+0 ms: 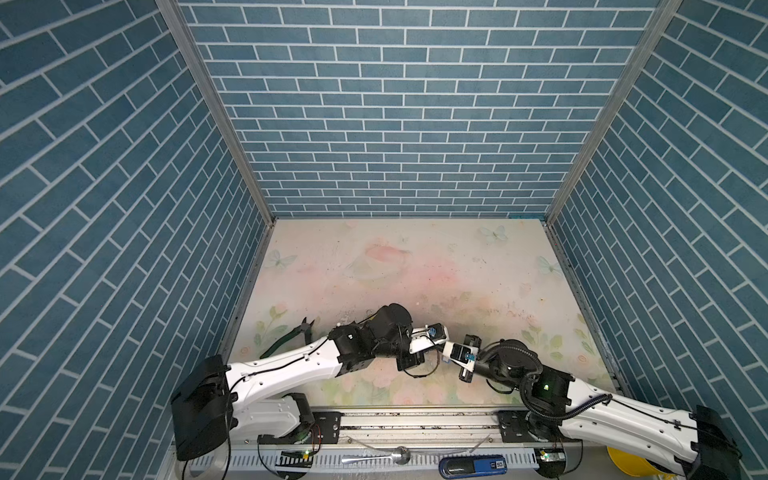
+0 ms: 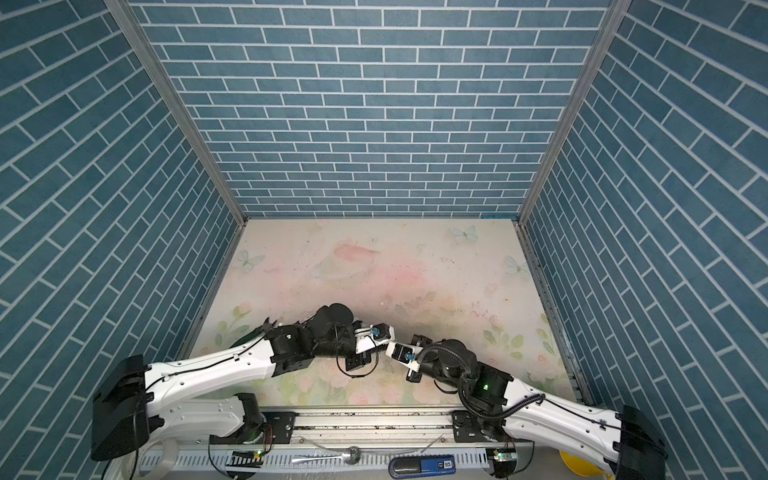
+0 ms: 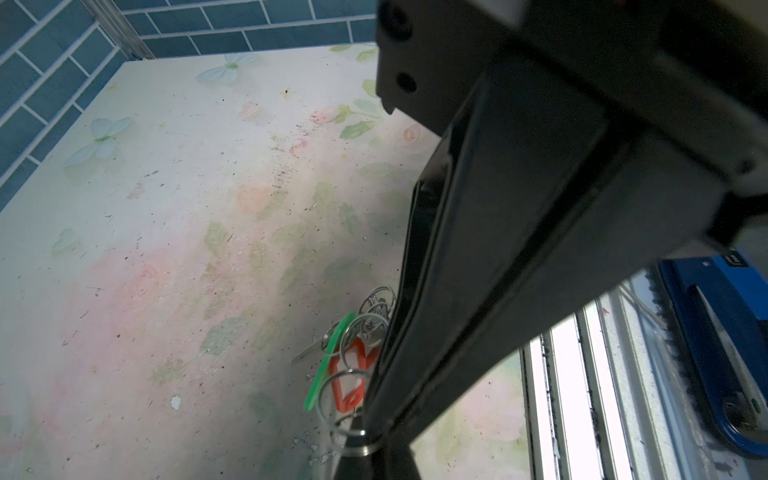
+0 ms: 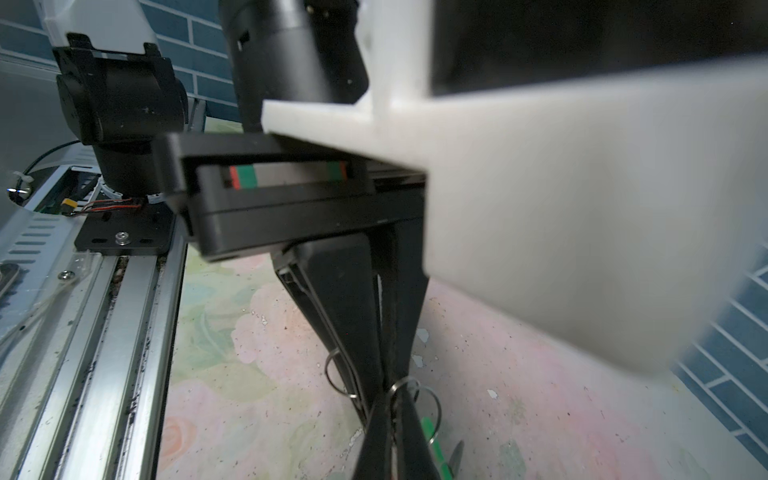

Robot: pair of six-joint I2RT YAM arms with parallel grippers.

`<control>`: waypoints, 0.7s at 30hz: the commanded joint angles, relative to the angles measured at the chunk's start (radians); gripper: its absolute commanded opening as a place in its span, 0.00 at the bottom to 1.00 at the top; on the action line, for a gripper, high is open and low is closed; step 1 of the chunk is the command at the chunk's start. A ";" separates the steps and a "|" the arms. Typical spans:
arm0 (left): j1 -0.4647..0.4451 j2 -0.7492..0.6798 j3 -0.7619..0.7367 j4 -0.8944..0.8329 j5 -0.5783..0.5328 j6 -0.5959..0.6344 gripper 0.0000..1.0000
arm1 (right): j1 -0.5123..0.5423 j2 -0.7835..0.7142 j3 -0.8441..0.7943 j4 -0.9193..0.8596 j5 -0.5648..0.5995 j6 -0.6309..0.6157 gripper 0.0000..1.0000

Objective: Put the keys on the keyring

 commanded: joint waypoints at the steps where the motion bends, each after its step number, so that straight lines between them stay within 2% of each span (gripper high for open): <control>1: 0.031 -0.026 0.012 0.051 -0.063 -0.053 0.00 | 0.000 -0.065 -0.036 0.080 0.122 0.022 0.00; 5: 0.045 -0.040 0.000 0.067 -0.060 -0.064 0.00 | 0.000 -0.109 -0.062 0.113 0.151 0.048 0.00; 16: 0.046 -0.037 -0.006 0.085 -0.062 -0.064 0.00 | -0.001 -0.050 -0.033 0.110 0.193 0.139 0.00; 21: 0.045 -0.058 -0.033 0.144 -0.147 -0.072 0.00 | -0.001 -0.097 -0.010 0.065 0.198 0.316 0.14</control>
